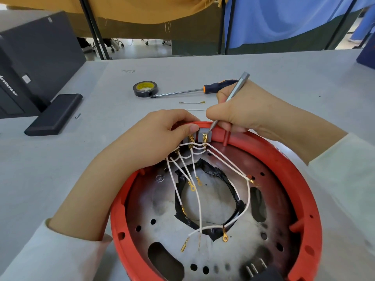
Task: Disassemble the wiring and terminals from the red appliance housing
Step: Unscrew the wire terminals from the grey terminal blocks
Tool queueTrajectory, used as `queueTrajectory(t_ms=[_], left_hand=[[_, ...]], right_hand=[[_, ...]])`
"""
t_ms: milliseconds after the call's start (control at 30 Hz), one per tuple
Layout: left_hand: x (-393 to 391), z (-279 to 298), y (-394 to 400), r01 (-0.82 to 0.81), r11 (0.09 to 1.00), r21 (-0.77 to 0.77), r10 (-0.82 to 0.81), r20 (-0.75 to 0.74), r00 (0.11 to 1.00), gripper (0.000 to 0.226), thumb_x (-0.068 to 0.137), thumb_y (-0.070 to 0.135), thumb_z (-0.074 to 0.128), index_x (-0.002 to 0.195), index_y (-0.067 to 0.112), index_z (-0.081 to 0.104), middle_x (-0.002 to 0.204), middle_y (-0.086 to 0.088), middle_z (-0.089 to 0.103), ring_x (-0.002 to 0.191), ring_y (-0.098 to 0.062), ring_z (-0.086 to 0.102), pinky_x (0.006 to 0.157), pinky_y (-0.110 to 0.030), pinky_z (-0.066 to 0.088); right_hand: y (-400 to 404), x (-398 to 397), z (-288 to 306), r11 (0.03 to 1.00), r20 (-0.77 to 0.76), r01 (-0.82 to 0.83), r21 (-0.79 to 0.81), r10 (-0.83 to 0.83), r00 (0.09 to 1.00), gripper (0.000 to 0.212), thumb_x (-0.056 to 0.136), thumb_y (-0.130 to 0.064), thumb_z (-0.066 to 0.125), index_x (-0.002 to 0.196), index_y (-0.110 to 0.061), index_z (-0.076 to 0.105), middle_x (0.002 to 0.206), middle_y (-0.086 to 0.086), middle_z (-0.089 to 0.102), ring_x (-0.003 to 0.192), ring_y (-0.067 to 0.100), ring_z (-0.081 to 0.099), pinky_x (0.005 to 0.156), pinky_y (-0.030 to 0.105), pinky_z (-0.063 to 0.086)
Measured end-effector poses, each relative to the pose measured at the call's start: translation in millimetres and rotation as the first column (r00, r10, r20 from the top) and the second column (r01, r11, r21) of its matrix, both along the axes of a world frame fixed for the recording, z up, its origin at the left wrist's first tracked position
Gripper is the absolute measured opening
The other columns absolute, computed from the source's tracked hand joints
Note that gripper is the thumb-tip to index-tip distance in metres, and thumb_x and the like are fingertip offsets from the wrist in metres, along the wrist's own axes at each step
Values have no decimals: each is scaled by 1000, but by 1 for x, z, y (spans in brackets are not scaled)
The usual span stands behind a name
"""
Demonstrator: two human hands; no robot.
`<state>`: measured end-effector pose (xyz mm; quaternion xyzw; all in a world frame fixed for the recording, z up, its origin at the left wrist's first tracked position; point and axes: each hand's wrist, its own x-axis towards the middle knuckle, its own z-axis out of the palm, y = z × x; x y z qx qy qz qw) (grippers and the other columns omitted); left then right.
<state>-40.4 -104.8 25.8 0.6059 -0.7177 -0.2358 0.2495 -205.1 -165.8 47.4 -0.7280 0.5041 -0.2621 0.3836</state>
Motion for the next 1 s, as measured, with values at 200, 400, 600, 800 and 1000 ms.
queueTrajectory(t_ms=[200,400,600,800,1000], left_hand=[[0,0,0,-2,1000,-5,2,6,1000,23,94,37,49,111,32,64,94,12,68,86,0,59,76,-11,40],[0,1,0,8,1000,3,-8,-3,1000,24,95,37,49,113,33,63,101,13,68,95,-3,60,89,-24,45],[2,-3,-2,-6,1000,-5,6,-1,1000,22,95,39,49,110,36,64,98,17,67,88,5,57,79,-7,39],[1,-3,-1,2,1000,0,-2,-8,1000,23,95,39,49,112,35,64,100,18,67,92,5,58,81,-8,40],[1,-2,0,2,1000,0,-2,-2,1000,24,95,38,49,113,34,64,101,17,67,93,2,58,82,-11,41]], right_hand=[[-3,0,1,999,-24,-4,32,5,1000,35,70,-9,57,41,-15,39,36,2,45,25,10,30,33,12,23],[11,-7,-1,993,65,-17,-115,25,998,24,76,-12,66,58,-13,51,38,-1,52,28,8,38,35,13,32],[19,-6,-11,979,266,120,-165,-73,961,40,82,-24,70,56,-16,42,38,-2,51,29,5,38,35,13,31],[21,-6,-17,954,202,145,-262,-92,975,35,78,-12,58,53,-15,34,39,-1,41,34,8,39,41,20,35],[21,-5,-18,949,180,124,-290,-74,981,32,78,-12,57,55,-14,36,42,2,44,37,9,43,43,23,38]])
